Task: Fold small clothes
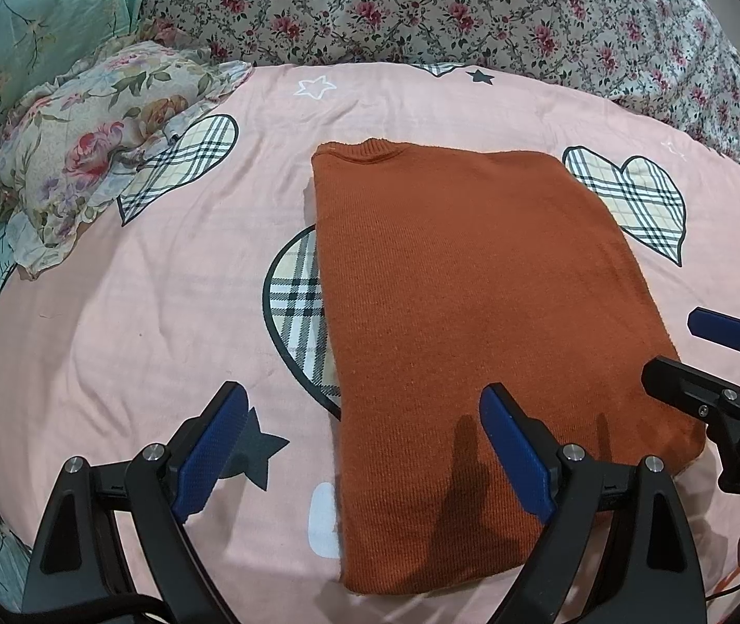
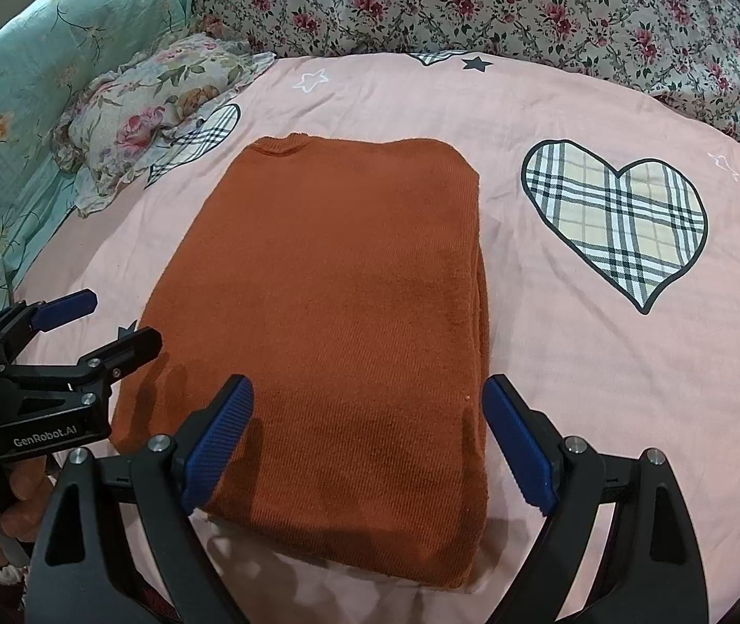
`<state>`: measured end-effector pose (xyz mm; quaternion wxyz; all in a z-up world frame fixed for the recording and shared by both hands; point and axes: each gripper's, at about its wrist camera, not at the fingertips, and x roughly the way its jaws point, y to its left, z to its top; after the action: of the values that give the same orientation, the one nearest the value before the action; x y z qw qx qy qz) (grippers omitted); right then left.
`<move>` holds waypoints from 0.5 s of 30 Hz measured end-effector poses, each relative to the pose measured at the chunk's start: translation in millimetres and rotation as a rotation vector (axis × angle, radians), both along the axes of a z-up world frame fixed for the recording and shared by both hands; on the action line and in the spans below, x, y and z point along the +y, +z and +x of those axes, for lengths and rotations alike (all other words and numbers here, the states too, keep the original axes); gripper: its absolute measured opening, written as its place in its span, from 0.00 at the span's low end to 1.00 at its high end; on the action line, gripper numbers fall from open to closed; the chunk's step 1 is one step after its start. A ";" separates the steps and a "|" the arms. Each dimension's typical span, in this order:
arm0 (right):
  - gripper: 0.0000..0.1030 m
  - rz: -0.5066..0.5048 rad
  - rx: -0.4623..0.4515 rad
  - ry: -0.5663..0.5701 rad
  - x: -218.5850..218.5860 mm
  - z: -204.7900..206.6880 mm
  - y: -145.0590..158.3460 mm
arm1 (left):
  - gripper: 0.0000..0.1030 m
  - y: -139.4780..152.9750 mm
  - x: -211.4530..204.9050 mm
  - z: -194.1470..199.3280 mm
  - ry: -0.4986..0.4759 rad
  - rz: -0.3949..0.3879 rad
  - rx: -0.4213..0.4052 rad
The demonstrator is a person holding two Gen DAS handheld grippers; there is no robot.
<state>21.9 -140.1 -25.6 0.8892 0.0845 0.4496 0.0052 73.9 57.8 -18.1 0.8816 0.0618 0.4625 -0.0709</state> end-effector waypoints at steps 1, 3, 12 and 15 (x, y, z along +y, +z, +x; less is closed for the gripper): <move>0.87 -0.001 0.000 0.000 0.0 0.2 0.2 | 0.89 -0.1 0.2 -0.1 0.000 0.000 0.000; 0.87 -0.001 -0.001 -0.001 0.2 0.0 0.2 | 0.89 0.3 -0.1 0.4 0.000 0.001 0.000; 0.87 0.000 -0.002 -0.001 0.1 0.2 1.1 | 0.89 0.0 -0.1 0.1 0.000 0.001 0.000; 0.87 -0.001 -0.001 -0.001 0.3 -0.1 1.1 | 0.89 -0.1 -0.1 -0.5 0.000 0.000 0.000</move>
<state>21.8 -139.8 -24.5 0.8895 0.0843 0.4490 0.0048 73.4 57.6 -18.1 0.8817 0.0617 0.4623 -0.0707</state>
